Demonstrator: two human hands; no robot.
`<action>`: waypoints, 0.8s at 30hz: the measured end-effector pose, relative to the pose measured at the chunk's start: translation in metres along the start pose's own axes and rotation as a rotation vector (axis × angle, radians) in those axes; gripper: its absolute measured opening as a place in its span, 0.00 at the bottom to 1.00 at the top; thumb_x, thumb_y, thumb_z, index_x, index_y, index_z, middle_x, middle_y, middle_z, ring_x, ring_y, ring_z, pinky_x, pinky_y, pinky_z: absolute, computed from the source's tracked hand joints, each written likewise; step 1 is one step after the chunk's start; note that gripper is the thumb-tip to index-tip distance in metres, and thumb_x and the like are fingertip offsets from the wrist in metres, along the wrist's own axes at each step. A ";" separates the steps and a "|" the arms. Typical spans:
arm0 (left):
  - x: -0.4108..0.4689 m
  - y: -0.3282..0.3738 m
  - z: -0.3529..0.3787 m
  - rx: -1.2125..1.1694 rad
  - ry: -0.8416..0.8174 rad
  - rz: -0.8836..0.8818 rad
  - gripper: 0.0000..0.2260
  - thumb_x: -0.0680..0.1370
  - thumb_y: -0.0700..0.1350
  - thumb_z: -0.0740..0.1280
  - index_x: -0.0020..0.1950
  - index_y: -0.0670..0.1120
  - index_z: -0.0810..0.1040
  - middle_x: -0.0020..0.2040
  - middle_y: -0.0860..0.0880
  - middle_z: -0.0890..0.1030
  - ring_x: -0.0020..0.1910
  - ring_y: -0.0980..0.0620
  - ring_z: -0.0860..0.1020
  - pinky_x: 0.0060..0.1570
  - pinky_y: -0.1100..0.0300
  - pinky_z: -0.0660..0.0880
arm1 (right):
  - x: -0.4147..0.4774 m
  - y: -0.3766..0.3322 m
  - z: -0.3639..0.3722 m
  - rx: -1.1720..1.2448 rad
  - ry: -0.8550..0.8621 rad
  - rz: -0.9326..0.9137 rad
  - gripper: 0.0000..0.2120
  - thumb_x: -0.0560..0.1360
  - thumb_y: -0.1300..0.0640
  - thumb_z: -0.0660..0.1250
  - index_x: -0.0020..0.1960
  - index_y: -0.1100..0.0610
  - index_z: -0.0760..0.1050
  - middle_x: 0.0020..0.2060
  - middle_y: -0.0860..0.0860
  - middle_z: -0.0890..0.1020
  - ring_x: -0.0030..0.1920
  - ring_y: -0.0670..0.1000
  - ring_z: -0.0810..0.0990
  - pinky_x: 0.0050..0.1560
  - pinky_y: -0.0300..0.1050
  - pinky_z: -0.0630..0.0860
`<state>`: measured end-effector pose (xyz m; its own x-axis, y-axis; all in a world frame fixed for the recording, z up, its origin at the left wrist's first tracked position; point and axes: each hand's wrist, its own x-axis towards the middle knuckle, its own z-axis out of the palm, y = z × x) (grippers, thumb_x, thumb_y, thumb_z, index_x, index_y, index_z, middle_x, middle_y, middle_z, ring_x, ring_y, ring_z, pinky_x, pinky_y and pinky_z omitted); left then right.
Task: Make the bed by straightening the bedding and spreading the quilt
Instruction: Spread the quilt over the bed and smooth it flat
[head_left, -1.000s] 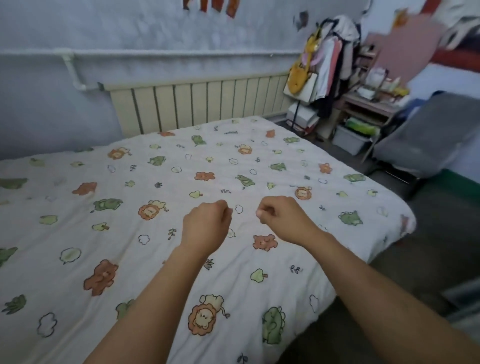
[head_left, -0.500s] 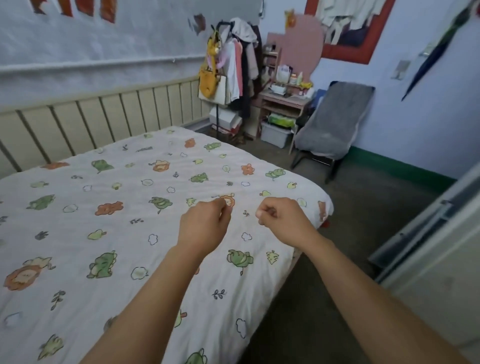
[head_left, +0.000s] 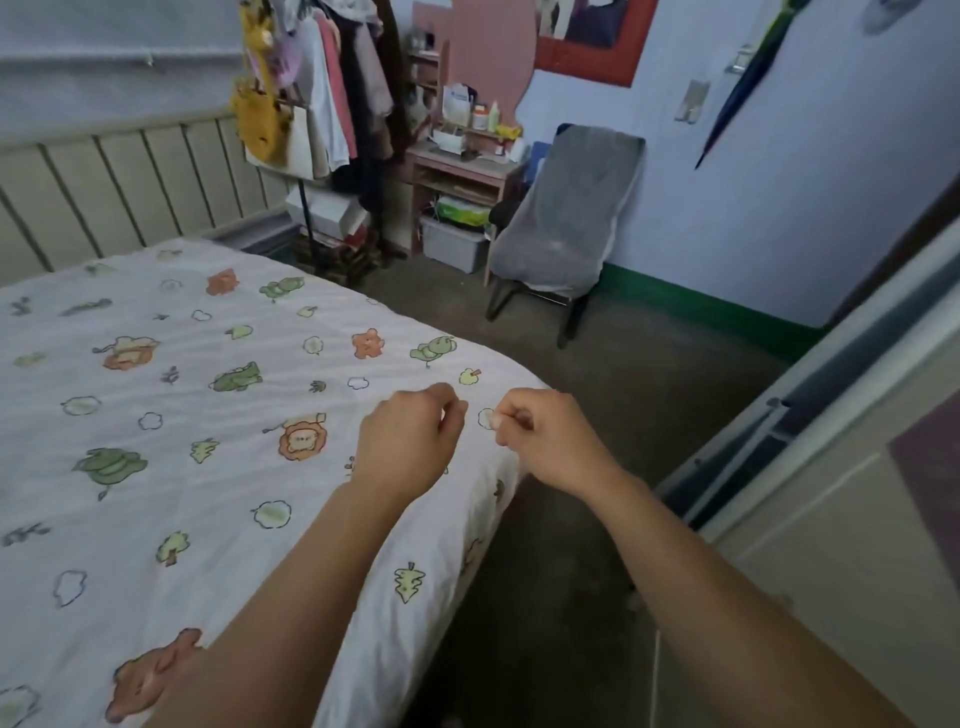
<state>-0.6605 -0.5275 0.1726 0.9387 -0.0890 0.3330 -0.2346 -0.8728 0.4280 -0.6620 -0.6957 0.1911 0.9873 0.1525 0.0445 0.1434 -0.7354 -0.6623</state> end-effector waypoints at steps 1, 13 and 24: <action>0.018 0.003 0.011 0.003 -0.004 0.002 0.12 0.80 0.53 0.58 0.44 0.48 0.75 0.28 0.52 0.72 0.33 0.47 0.74 0.30 0.59 0.62 | 0.015 0.008 -0.006 0.002 -0.004 -0.008 0.07 0.76 0.56 0.65 0.40 0.53 0.78 0.36 0.47 0.82 0.41 0.47 0.80 0.51 0.54 0.78; 0.269 -0.010 0.113 0.010 0.091 -0.099 0.13 0.81 0.52 0.57 0.45 0.46 0.75 0.30 0.51 0.73 0.35 0.46 0.75 0.32 0.58 0.67 | 0.275 0.100 -0.078 -0.096 -0.064 -0.098 0.06 0.75 0.57 0.65 0.41 0.55 0.79 0.34 0.49 0.83 0.37 0.48 0.81 0.44 0.51 0.80; 0.433 -0.048 0.162 0.046 0.157 -0.305 0.12 0.80 0.52 0.58 0.41 0.48 0.72 0.26 0.52 0.69 0.31 0.43 0.73 0.31 0.55 0.73 | 0.492 0.135 -0.104 -0.118 -0.230 -0.258 0.06 0.76 0.57 0.66 0.41 0.55 0.79 0.34 0.49 0.82 0.37 0.48 0.80 0.43 0.50 0.78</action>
<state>-0.2016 -0.6018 0.1603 0.9128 0.2512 0.3222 0.0658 -0.8688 0.4907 -0.1497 -0.7886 0.2016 0.8784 0.4774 0.0205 0.4056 -0.7223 -0.5602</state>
